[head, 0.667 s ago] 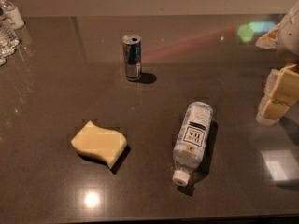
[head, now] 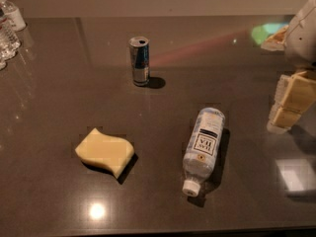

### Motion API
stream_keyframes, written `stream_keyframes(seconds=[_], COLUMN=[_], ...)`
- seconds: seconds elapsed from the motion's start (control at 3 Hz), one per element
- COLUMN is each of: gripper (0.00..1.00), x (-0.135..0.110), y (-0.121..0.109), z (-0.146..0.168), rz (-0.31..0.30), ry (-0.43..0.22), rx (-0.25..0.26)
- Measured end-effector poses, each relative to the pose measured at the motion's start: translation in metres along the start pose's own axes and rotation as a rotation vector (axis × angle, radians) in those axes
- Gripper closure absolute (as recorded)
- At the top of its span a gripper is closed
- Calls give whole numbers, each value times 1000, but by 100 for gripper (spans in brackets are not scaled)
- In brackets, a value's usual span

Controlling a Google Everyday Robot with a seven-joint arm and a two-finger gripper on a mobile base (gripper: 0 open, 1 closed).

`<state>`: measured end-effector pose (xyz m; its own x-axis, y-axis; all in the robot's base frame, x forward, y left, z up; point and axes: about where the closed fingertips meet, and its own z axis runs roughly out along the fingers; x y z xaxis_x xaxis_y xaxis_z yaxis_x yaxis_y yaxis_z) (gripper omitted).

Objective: Move blue plastic bottle near redbull can

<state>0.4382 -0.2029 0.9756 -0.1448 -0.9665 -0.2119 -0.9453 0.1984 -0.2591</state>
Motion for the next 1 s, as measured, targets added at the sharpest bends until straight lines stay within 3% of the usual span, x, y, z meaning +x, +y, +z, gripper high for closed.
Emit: stream_keyframes(seconds=[0.33, 1.0], gripper=[0, 0], x=[-24, -67], y=[9, 34], z=[14, 57], rz=[-120, -417], ry=[-46, -105], rx=[-25, -122])
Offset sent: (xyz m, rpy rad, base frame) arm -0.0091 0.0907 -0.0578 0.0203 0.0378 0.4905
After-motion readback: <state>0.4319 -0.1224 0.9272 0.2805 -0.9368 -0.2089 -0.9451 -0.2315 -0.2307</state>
